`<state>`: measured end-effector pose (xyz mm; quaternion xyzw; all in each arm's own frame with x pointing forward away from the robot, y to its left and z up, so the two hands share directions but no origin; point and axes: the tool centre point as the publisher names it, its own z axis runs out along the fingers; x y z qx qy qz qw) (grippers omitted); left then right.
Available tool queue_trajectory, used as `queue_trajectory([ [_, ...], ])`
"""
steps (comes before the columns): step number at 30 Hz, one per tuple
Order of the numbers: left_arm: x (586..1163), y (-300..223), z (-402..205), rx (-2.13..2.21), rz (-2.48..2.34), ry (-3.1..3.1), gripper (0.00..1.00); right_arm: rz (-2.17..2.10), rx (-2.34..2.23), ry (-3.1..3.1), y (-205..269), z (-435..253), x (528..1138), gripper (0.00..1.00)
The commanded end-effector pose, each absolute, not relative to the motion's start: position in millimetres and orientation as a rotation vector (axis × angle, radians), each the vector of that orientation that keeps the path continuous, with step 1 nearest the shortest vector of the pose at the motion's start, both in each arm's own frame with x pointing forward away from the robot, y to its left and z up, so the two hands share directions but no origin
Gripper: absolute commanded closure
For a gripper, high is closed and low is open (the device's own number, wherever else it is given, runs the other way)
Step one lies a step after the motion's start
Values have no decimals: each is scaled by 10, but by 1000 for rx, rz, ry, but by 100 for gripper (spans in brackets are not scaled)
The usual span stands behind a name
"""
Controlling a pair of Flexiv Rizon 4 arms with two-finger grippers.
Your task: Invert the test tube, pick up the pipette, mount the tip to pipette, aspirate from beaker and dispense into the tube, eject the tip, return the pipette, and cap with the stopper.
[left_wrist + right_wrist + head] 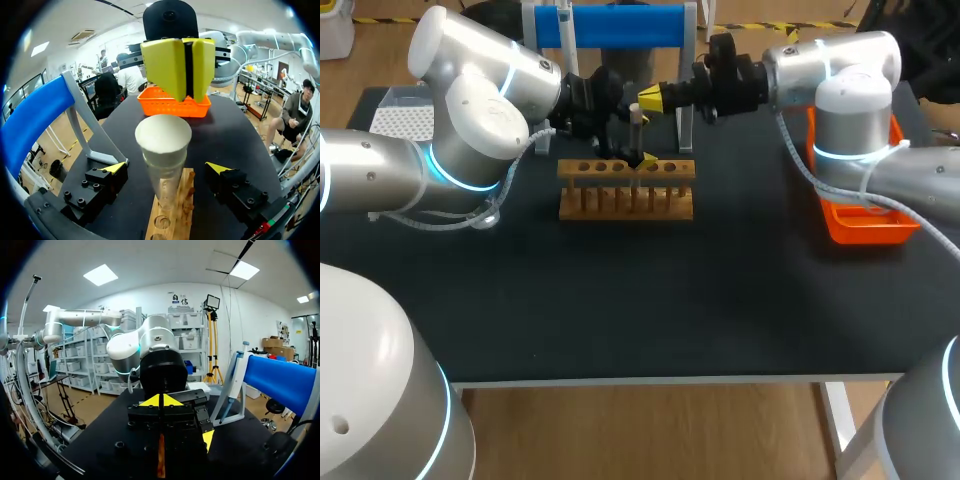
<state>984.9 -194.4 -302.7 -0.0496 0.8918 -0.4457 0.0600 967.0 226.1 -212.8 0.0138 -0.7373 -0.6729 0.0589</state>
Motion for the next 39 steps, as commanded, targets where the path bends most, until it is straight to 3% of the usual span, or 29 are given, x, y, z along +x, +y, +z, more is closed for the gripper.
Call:
queue_trajectory([
  [1, 9857, -1942, -3034, -147, -1351, 2700, 0, -2041, 43, -2224, 2291, -2150, 9686, 100],
  [39, 9857, -1942, -3034, -147, -1351, 2700, 0, -2070, 38, -2187, 2428, -2294, 9722, 100],
])
